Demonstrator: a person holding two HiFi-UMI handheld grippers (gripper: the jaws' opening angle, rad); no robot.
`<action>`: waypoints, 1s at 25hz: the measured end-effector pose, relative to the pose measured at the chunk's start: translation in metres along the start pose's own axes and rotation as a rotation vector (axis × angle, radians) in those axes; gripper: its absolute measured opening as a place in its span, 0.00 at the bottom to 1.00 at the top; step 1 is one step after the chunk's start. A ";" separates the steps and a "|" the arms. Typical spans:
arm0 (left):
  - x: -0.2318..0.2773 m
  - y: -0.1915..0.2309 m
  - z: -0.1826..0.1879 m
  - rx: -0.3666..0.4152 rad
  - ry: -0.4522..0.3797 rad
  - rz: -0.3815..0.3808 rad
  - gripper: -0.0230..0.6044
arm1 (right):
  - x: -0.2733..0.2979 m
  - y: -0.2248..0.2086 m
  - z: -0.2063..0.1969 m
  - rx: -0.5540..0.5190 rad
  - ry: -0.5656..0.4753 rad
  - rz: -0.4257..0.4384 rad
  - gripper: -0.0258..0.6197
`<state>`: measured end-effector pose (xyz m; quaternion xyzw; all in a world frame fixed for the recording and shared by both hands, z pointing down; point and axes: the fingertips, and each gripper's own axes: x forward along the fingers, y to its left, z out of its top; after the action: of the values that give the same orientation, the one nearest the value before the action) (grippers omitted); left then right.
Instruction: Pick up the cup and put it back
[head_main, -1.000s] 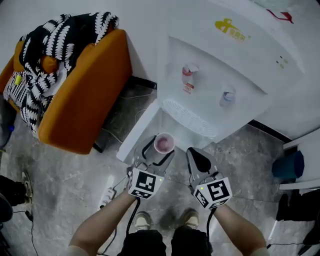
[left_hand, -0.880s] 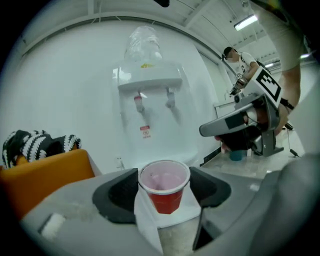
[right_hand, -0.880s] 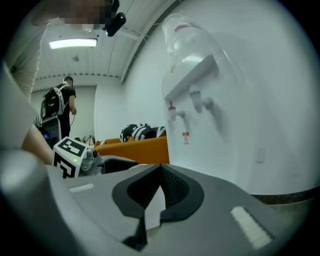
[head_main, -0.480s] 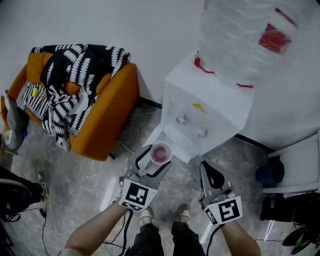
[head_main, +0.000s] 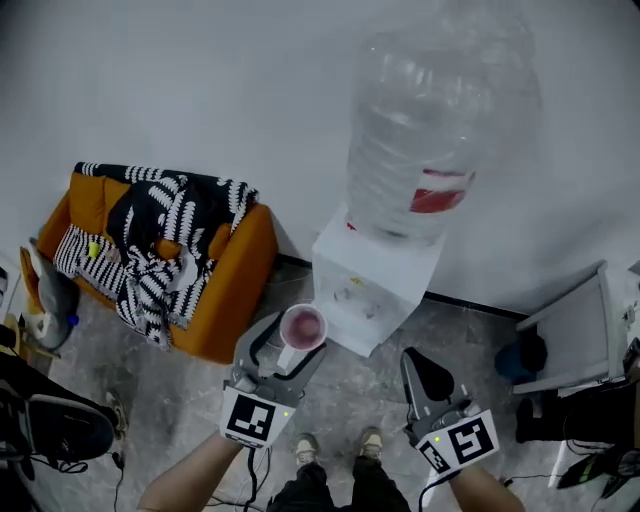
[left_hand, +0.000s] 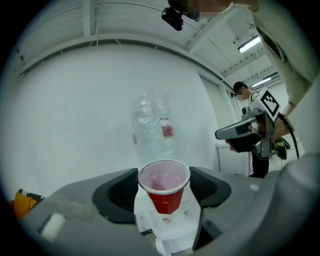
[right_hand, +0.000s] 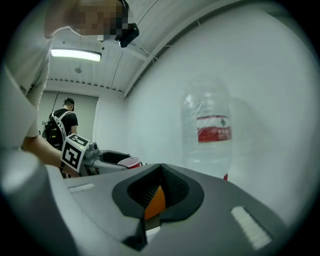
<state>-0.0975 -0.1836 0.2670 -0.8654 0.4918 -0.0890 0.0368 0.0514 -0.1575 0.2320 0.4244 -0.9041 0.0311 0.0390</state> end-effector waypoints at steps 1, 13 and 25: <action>-0.006 0.000 0.016 0.015 -0.002 0.002 0.57 | -0.007 -0.001 0.016 -0.008 -0.013 -0.008 0.04; -0.061 -0.027 0.135 0.027 -0.051 0.044 0.57 | -0.082 -0.016 0.132 0.016 -0.088 -0.046 0.04; -0.068 -0.055 0.116 -0.006 0.031 0.074 0.57 | -0.098 -0.020 0.108 0.082 -0.024 -0.066 0.04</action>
<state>-0.0630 -0.1003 0.1534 -0.8452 0.5242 -0.0995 0.0301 0.1248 -0.1046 0.1158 0.4554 -0.8881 0.0617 0.0119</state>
